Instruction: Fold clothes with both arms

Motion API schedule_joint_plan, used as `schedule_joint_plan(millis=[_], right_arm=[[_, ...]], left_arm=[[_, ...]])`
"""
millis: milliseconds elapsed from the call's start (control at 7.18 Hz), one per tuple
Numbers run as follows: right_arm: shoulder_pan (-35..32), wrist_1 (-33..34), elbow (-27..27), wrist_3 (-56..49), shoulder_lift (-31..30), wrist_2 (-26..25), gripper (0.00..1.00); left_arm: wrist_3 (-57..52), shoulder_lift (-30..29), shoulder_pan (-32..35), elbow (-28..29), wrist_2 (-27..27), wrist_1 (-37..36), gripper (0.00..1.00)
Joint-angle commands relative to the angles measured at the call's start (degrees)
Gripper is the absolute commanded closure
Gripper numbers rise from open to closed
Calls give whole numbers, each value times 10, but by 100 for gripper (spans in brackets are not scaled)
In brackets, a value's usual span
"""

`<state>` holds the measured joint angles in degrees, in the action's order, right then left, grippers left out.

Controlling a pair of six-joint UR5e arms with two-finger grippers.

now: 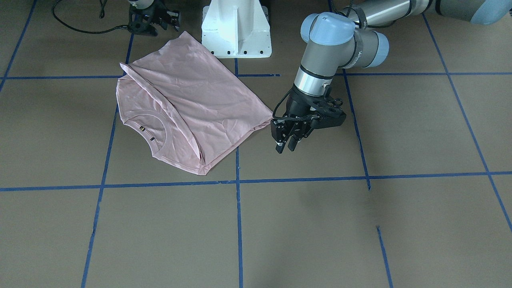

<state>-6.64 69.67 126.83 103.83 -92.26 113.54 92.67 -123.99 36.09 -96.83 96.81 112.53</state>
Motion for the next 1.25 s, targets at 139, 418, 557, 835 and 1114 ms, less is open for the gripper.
schedule_joint_plan(millis=[139,418,557,835,1114], right_arm=[[-96,-1,-4,1,4,-18,0],[-141,-1,16,3,16,-31,0],[-151,-1,19,3,16,-33,0],[-159,-1,16,1,16,-44,0],[-172,-1,8,-3,16,-68,0]], left_arm=[[80,18,-76,-61,-7,-5,46],[75,45,-96,-87,-9,0,42],[80,68,-117,-92,-14,-3,42],[78,68,-128,-86,-10,-60,41],[80,43,-159,-80,-11,-155,41]])
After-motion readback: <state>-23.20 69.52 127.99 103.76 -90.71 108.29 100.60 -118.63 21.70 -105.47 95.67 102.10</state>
